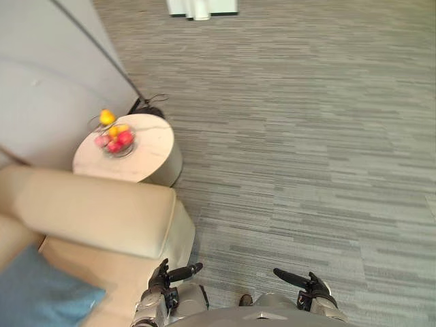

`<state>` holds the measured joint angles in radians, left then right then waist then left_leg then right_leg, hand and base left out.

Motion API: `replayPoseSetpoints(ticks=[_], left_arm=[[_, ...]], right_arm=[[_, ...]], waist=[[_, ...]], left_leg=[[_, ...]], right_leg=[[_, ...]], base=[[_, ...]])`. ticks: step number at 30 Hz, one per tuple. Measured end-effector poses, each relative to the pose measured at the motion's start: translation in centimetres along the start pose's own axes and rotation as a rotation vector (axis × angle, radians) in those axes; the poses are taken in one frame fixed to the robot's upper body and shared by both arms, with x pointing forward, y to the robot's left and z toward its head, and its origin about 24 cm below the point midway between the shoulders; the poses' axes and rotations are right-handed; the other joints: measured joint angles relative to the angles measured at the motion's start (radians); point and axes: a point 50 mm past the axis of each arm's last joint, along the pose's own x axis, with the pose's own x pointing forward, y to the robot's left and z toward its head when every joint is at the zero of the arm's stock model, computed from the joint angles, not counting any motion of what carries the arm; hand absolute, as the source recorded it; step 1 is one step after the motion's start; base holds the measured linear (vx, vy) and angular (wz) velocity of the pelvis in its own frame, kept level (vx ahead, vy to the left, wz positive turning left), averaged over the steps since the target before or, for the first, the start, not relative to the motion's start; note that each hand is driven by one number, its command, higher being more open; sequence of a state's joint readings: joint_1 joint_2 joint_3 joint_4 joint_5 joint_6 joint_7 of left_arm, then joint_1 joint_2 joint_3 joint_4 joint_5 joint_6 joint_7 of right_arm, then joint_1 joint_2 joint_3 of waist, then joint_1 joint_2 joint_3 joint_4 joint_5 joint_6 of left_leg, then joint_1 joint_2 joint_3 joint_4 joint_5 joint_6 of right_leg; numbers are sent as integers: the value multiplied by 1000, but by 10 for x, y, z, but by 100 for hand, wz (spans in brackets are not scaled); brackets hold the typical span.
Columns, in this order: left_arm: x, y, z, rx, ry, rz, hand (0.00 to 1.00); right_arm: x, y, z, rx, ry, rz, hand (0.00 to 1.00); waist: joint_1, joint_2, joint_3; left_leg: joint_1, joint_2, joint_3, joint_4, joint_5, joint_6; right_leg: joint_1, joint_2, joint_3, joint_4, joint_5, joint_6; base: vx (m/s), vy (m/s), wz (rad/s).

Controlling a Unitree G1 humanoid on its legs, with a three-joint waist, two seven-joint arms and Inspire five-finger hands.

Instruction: Pick up cushions and gather them together orderly.

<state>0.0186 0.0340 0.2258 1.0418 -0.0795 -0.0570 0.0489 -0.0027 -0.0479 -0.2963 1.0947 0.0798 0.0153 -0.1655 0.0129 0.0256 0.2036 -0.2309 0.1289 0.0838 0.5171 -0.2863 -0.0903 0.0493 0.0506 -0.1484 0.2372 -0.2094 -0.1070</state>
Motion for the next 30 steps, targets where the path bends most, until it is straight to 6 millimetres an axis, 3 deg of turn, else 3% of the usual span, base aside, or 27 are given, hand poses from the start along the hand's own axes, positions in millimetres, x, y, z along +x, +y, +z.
replayPoseSetpoints(ticks=[1,2,3,4,5,6,7,8,9,11,14,17,21,24,25,26,27,28,29,30], left_arm=[[0,-2,1,-3,-2,-1,100],[0,-2,0,-5,0,-2,100],[0,-2,0,-5,1,-2,100],[0,-7,-2,-17,6,-9,100],[-1,-7,-4,-42,15,-5,100],[0,-2,-3,-49,14,8,100],[0,6,-3,-38,11,28,100],[0,7,-2,-36,10,30,100],[0,8,-4,-34,18,36,100],[-1,10,-8,-31,31,42,100],[-1,11,-9,-1,42,35,100],[-1,2,-12,55,55,-5,100],[-1,1,-11,83,52,-25,100],[0,6,-7,54,41,-6,100],[-1,7,-8,3,43,8,100],[-1,4,-7,-31,33,8,100],[-1,1,-5,-34,23,0,100],[-1,-2,-4,-41,19,-7,100],[0,-8,2,-60,-1,-21,100],[0,-9,2,-63,-6,-23,100]], right_arm=[[0,0,-2,-1,6,-2,100],[-1,0,-3,3,9,-1,100],[-1,0,-3,3,8,0,100],[-1,0,-4,6,5,-1,100],[-2,0,-4,4,0,1,100],[-3,4,-7,6,4,12,100],[-6,9,-13,16,11,27,100],[-7,10,-15,17,13,30,100],[-7,11,-15,20,15,33,100],[-6,12,-11,14,5,40,100],[-4,20,-1,-8,-11,65,100],[-1,17,3,-43,-11,68,100],[-1,5,-6,-74,18,36,100],[-1,2,-14,-73,46,27,100],[-2,3,-13,-73,34,30,100],[-1,2,-6,-67,7,19,100],[0,2,1,-46,-12,12,100],[0,3,5,-37,-21,13,100],[1,9,12,-34,-34,27,100],[1,10,11,-32,-32,30,100]], waist=[[8,1,-1],[14,5,-5],[14,7,-6],[17,18,-13],[21,29,-20],[21,5,-21],[26,-39,-44],[29,-43,-46],[35,-54,-51],[41,-46,-47],[41,-37,-49],[35,-9,-61],[34,-15,-61],[35,-7,-42],[36,10,-37],[45,19,-31],[46,31,-26],[49,38,-20],[63,45,-2],[67,44,-1]], left_leg=[[0,-32,-75,-76,17,-12],[3,-50,-131,-133,53,13],[4,-50,-137,-140,59,19],[19,-45,-146,-177,108,34],[39,-38,-144,-186,197,32],[54,-40,-109,-175,190,12],[88,-48,-27,-194,169,38],[98,-49,-2,-198,164,42],[129,-49,55,-201,152,60],[185,-47,131,-201,140,79],[227,-28,181,-200,130,81],[280,4,210,-265,127,65],[295,33,209,-243,136,45],[230,120,208,49,128,32],[159,174,198,252,151,83],[70,173,146,410,66,92],[20,142,116,430,8,73],[-3,117,98,414,-11,68],[-51,12,25,256,-34,64],[-60,-14,6,206,-33,62]], right_leg=[[7,5,49,1,-6,11],[11,15,95,7,-14,23],[12,17,104,9,-15,24],[14,30,137,27,-32,51],[15,38,161,48,-49,69],[15,22,187,76,-70,90],[-9,-16,213,114,-100,139],[-14,-25,215,121,-104,146],[-13,-46,204,133,-104,148],[-13,-84,137,148,-104,151],[-13,-130,-81,110,-99,155],[-4,-128,-292,101,-82,152],[31,-89,-281,62,-71,132],[106,-36,-249,6,-48,93],[148,-5,-225,-17,-42,81],[177,9,-146,-32,-66,28],[191,16,-72,-55,-78,9],[195,19,-39,-66,-79,7],[197,7,55,-68,-80,6],[198,2,79,-69,-81,6]], base=[[271,123,-163],[365,169,-118],[390,179,-114],[287,130,-97],[341,162,-124],[400,193,-136],[377,189,-117],[264,145,-128],[165,103,-104],[152,74,-139],[91,-42,-114],[92,-157,-65],[108,-146,-5],[62,-145,-41],[87,-60,-98],[191,-39,-135],[228,-4,-132],[329,68,-179],[223,64,-159],[267,95,-185]])
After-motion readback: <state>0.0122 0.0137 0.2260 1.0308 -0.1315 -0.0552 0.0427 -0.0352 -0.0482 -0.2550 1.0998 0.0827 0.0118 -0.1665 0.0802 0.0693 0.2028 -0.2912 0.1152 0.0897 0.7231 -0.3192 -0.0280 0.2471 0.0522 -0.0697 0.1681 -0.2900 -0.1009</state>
